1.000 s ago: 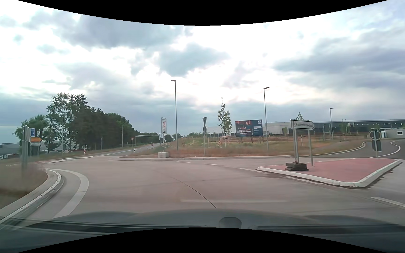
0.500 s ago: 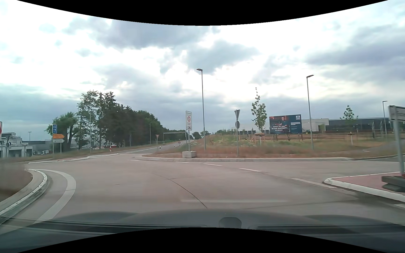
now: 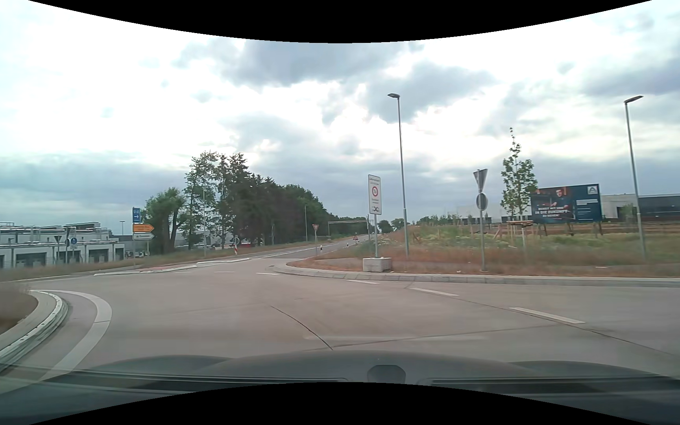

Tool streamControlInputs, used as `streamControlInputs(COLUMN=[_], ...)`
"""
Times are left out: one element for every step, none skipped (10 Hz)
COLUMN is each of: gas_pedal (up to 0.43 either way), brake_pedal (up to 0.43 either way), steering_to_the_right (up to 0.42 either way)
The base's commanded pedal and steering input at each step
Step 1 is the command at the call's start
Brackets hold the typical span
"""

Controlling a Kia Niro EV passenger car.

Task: Follow the waypoints while adhering to traffic rules and regulations

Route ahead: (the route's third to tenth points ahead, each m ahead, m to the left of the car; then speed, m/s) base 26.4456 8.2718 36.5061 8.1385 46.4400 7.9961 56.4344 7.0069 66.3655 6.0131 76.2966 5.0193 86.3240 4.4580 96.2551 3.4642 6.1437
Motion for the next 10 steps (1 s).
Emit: streamControlInputs(gas_pedal=[0.138,0.138,0.138,0.138,0.138,0.13,0.118,0.118,0.118,0.118], brake_pedal=[0.0,0.0,0.0,0.0,0.0,0.0,0.0,0.0,0.0,0.0], steering_to_the_right=[-0.248,-0.248,-0.247,-0.246,-0.245,-0.242,-0.239,-0.234,-0.225,-0.214])
